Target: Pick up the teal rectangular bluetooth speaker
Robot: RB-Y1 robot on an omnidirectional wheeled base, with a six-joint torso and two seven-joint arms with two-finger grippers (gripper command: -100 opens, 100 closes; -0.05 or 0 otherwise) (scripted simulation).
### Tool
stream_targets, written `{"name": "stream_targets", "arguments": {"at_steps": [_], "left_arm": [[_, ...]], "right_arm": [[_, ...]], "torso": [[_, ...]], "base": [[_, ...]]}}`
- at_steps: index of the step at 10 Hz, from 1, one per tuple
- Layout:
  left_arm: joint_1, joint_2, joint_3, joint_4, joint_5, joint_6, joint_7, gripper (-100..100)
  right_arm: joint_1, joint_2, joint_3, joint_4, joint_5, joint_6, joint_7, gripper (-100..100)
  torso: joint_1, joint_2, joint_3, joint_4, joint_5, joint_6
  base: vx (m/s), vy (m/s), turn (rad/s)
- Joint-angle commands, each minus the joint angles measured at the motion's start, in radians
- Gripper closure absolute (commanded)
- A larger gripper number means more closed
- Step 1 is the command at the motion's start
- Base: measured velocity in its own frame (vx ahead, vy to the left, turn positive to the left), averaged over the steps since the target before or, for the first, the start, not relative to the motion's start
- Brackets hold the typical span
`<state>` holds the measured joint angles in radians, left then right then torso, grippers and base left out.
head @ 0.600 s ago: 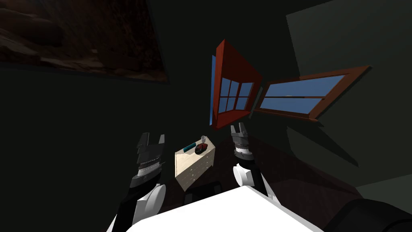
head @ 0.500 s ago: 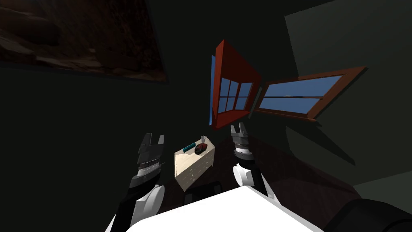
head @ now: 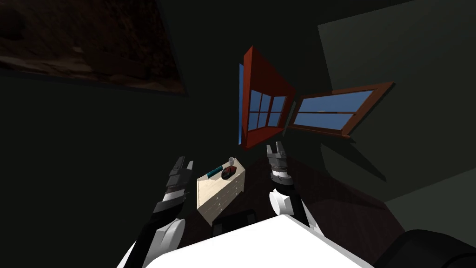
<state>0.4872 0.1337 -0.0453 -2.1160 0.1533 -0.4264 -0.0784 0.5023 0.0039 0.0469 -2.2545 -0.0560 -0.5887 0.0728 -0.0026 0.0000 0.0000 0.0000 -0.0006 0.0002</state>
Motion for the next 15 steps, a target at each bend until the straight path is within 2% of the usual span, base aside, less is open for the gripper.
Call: {"name": "stream_targets", "arguments": {"at_steps": [1, 2, 4, 5, 6, 7, 9, 10, 11, 12, 13, 15], "left_arm": [[0.001, 0.048, 0.015, 0.048, 0.034, 0.05, 0.004, -100], [0.001, 0.048, 0.015, 0.048, 0.034, 0.054, 0.004, -100], [-0.002, 0.107, 0.035, 0.112, 0.082, 0.118, 0.01, -100], [-0.002, 0.107, 0.035, 0.112, 0.082, 0.133, 0.01, -100], [-0.004, 0.137, 0.047, 0.147, 0.108, 0.174, 0.014, -100], [-0.004, 0.137, 0.047, 0.147, 0.108, 0.174, 0.014, -100], [-0.006, 0.195, 0.071, 0.222, 0.164, 0.242, 0.028, -100], [-0.006, 0.195, 0.071, 0.224, 0.164, 0.263, 0.028, -100], [-0.007, 0.223, 0.084, 0.265, 0.194, 0.29, 0.037, -100], [-0.007, 0.223, 0.084, 0.265, 0.194, 0.309, 0.037, -100], [-0.007, 0.249, 0.096, 0.298, 0.225, 0.35, 0.047, -100], [-0.007, 0.249, 0.096, 0.308, 0.225, 0.356, 0.047, -100]], "right_arm": [[0.0, 0.0, 0.0, 0.0, 0.0, 0.0, 0.0, 0], [0.0, 0.0, 0.0, 0.0, 0.0, 0.0, 0.0, 0], [0.0, 0.0, 0.0, 0.0, 0.0, 0.0, 0.0, 0], [0.0, 0.0, 0.0, 0.0, 0.0, 0.0, 0.0, 0], [0.0, 0.0, 0.0, 0.0, 0.0, 0.0, 0.0, 0], [0.0, 0.0, 0.0, 0.0, 0.0, 0.0, 0.0, 0], [0.0, 0.0, 0.0, 0.0, 0.0, 0.0, 0.0, 0], [0.0, 0.0, 0.0, 0.0, 0.0, 0.0, 0.0, 0], [0.0, 0.0, 0.0, 0.0, 0.0, 0.0, 0.0, 0], [0.0, 0.0, 0.0, 0.0, 0.0, 0.0, 0.0, 0], [0.0, 0.0, 0.0, 0.0, 0.0, 0.0, 0.0, 0], [0.0, 0.0, 0.0, 0.0, 0.0, 0.0, 0.0, 0]], "torso": [[0.0, 0.0, 0.0, 0.0, 0.0, 0.0], [0.0, 0.0, 0.0, 0.0, 0.0, 0.0], [0.001, -0.001, 0.0, 0.0, 0.0, 0.0], [0.0, -0.001, 0.0, 0.0, 0.0, 0.0], [0.001, -0.001, 0.0, 0.0, 0.0, 0.0], [0.001, -0.001, -0.001, 0.0, 0.0, 0.0], [0.001, -0.001, -0.001, 0.0, 0.0, 0.0], [0.001, -0.001, -0.001, 0.0, 0.0, 0.0], [0.001, -0.001, -0.001, 0.0, 0.0, -0.001], [0.001, -0.002, -0.001, 0.0, 0.0, 0.0], [0.001, -0.002, -0.001, 0.0, 0.0, -0.001], [0.001, -0.001, -0.001, 0.0, 0.0, -0.001]], "base": [[0.005, -0.055, -0.161], [0.004, -0.037, -0.07], [0.011, -0.04, -0.183], [0.011, -0.033, -0.054], [0.017, -0.031, -0.13], [0.017, -0.021, -0.094], [0.023, -0.036, -0.222], [0.025, -0.035, -0.106], [0.038, -0.036, -0.178], [0.032, -0.023, -0.099], [0.035, -0.029, -0.18], [0.015, -0.015, -0.059]]}}
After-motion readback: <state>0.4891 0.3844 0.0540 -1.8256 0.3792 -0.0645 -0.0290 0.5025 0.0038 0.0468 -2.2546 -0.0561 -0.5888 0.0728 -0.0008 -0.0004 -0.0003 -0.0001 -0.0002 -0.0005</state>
